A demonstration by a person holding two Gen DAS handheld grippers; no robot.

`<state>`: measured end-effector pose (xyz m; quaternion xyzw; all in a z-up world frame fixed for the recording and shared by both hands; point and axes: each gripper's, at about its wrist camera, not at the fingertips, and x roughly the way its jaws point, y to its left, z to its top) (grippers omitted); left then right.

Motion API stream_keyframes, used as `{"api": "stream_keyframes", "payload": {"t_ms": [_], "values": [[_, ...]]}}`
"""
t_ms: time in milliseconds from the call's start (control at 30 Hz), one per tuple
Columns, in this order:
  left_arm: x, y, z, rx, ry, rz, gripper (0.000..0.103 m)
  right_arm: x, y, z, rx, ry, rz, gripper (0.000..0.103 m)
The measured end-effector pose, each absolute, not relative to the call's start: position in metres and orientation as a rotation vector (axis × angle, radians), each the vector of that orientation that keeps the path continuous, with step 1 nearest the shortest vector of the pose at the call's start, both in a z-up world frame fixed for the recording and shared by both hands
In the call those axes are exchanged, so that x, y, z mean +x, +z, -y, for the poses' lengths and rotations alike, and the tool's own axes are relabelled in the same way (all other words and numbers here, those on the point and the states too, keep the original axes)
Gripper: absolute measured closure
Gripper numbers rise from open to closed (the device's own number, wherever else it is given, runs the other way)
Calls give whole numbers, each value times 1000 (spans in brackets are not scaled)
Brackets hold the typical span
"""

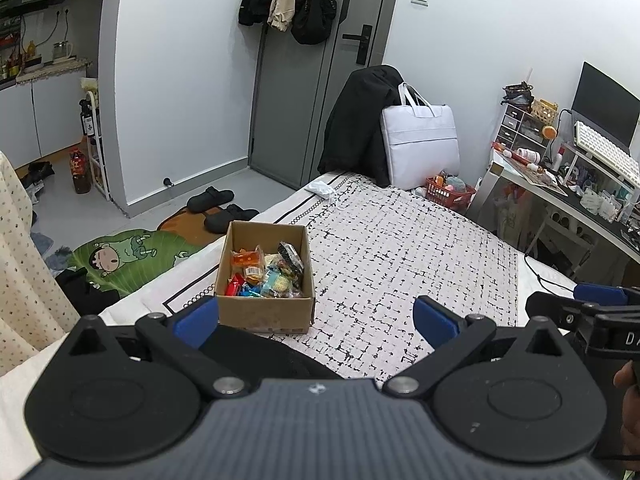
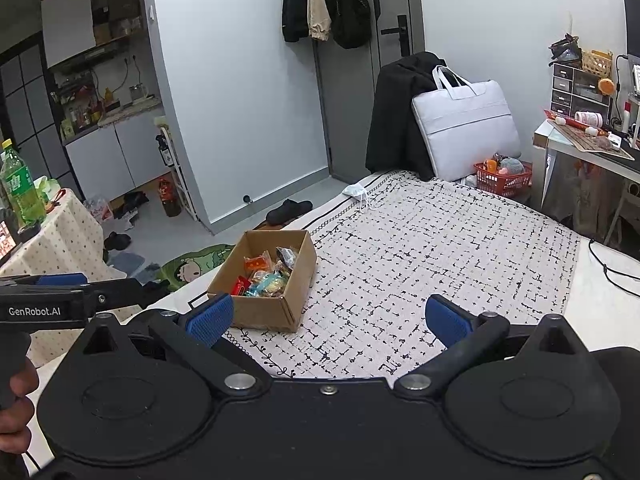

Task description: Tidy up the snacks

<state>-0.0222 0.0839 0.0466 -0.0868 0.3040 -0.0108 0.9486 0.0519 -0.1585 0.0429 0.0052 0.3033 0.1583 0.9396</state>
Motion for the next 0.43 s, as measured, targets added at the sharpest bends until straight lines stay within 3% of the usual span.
{"api": "stream_keyframes", "payload": {"t_ms": [433], "values": [[-23,43,-86,-182,-23,-619,0,56,38,148,-8,334,-643,0]]}}
